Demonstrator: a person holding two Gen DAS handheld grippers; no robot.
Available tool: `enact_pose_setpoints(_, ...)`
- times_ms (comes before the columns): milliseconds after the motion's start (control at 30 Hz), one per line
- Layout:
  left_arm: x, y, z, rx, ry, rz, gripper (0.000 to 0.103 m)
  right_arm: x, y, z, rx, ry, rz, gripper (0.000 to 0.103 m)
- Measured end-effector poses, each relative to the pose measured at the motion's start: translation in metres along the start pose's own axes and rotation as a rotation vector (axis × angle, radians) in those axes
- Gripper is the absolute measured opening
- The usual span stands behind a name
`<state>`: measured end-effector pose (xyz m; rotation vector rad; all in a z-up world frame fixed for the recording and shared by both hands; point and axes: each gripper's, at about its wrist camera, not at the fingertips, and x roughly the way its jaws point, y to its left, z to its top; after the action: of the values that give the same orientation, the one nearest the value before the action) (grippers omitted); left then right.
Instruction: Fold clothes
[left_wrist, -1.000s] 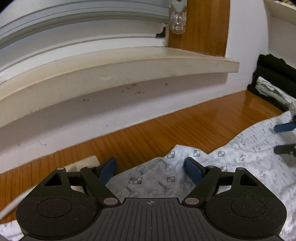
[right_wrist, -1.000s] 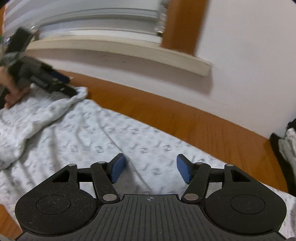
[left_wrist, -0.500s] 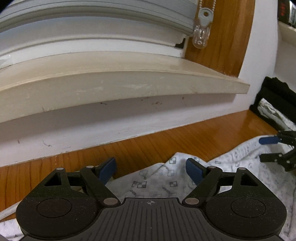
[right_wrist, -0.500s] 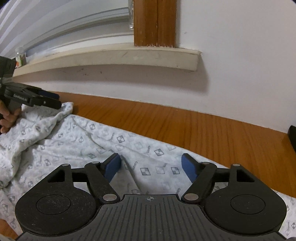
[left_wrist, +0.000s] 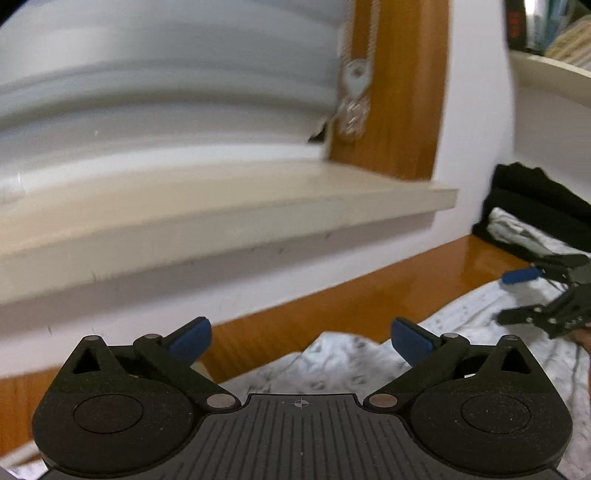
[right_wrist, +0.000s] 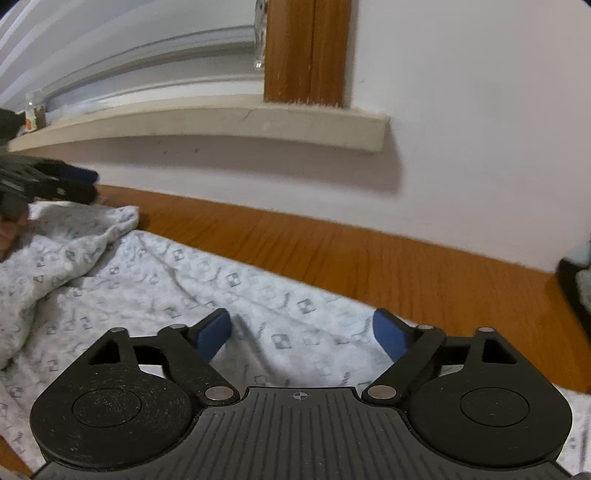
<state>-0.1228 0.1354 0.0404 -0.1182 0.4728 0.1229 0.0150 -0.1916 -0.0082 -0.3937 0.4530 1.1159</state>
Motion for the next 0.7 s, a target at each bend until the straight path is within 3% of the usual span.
enact_pose_setpoints(100,-0.016,0.0,0.004,-0.034,-0.014,-0.018,0.103,-0.014,0.01,-0.002,-0.008,-0.079,-0.076,0.098)
enact_pose_setpoints(167,-0.024,0.0,0.005,-0.046,-0.004,-0.042,0.103,-0.026,0.024,-0.004,0.003,-0.113,-0.044,0.103)
enact_pose_setpoints(333,-0.037,-0.007,-0.001,-0.005,0.014,-0.076,0.103,-0.055,0.065,-0.01,0.017,-0.176,0.06,0.103)
enact_pose_setpoints(500,-0.047,-0.006,-0.007,0.014,0.038,-0.175,0.103,-0.069,0.107,-0.021,0.006,-0.168,0.107,0.103)
enact_pose_setpoints(700,-0.063,0.002,-0.009,0.04,0.017,-0.223,0.103,-0.075,0.142,-0.029,0.041,-0.105,0.145,0.103)
